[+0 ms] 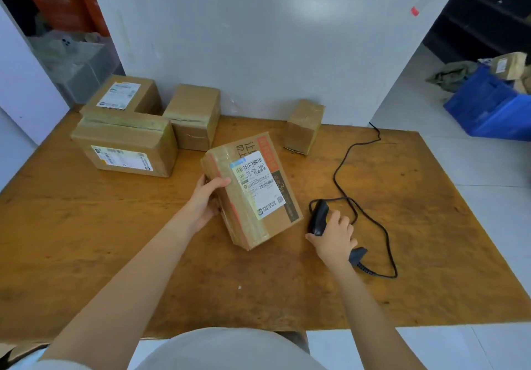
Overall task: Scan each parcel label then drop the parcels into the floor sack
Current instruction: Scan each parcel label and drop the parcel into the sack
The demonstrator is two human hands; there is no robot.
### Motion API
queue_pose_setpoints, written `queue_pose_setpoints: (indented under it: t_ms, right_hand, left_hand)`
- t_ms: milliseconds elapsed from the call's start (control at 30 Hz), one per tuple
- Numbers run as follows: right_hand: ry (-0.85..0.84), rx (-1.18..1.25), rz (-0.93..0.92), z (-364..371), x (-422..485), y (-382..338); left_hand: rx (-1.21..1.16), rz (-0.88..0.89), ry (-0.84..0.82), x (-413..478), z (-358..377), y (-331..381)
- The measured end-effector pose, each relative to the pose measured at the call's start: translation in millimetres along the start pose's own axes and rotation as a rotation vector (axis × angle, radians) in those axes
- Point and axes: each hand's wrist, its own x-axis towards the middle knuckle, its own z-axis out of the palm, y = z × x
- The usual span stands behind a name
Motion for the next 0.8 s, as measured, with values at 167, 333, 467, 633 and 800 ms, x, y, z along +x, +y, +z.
queue_pose_setpoints:
  t_ms: [167, 333, 467, 633, 800]
  right_hand:
    - [-0.100, 0.010, -0.030, 6, 5, 12]
    - [0.003, 0.364, -0.291, -11, -11, 14]
    - [0.031, 0.821, -0.300, -50, -39, -7]
    - [-0.272, 1.120, -0.504, -86, -74, -39]
    - [-0.453, 1.113, -0.529, -85, -97, -61]
  left_hand:
    - [0.041, -0.009, -0.057, 8, 6, 2]
    - [0.068, -0.004, -0.079, 15, 5, 6]
    - [0.069, -0.022, -0.084, 23, -5, 8]
    - [0.081, -0.039, -0.137, 28, -4, 7]
    - [0.097, -0.036, -0.161, 29, 2, 9]
